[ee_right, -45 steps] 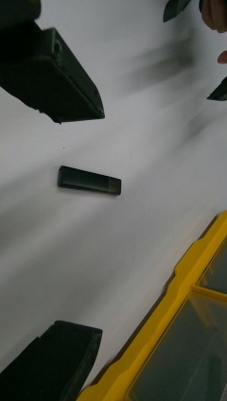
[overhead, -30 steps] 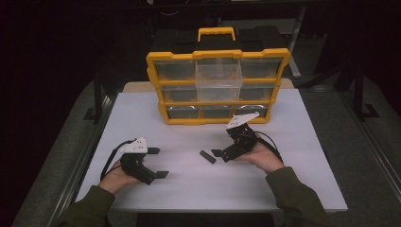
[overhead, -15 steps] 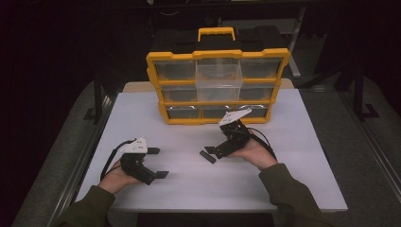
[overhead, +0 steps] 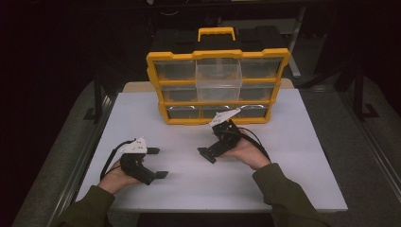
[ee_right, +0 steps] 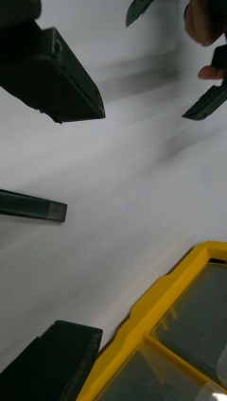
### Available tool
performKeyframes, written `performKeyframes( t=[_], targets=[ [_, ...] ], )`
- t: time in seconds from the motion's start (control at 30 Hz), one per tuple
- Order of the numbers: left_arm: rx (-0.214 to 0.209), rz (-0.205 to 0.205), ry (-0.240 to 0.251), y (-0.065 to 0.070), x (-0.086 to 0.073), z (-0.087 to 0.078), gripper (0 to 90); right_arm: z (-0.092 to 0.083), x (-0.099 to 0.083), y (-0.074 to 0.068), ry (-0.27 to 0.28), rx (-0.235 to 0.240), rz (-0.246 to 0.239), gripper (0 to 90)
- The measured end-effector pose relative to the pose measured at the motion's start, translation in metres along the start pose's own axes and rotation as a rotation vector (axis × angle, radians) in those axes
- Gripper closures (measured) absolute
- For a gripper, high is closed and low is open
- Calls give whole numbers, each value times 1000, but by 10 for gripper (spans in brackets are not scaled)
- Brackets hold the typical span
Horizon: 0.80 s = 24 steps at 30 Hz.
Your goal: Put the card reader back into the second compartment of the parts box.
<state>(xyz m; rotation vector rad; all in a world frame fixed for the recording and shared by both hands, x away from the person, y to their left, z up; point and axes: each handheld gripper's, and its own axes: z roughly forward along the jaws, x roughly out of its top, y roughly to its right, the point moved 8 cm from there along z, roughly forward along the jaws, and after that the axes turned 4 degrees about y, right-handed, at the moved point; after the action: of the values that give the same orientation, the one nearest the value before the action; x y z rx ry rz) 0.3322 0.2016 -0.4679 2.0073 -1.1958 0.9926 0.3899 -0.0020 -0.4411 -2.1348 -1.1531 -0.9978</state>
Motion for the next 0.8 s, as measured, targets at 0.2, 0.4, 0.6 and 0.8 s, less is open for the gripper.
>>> performKeyframes(
  t=[0.2, 0.4, 0.6, 0.8],
  targets=[
    [0, -7, 4, 0, 0, -1, 19, 4, -5, -2, -30, 1, 5, 0],
    [3, -7, 6, 0, 0, -2, 19, 8, -10, -2, -52, 0, 5, 0],
    [2, -7, 6, 0, 0, -1, 19, 12, -15, -3, -73, -1, 4, 0],
    [-1, -6, 4, 1, 0, -1, 19, 17, -21, -4, -101, -2, 0, 0]
  ],
)
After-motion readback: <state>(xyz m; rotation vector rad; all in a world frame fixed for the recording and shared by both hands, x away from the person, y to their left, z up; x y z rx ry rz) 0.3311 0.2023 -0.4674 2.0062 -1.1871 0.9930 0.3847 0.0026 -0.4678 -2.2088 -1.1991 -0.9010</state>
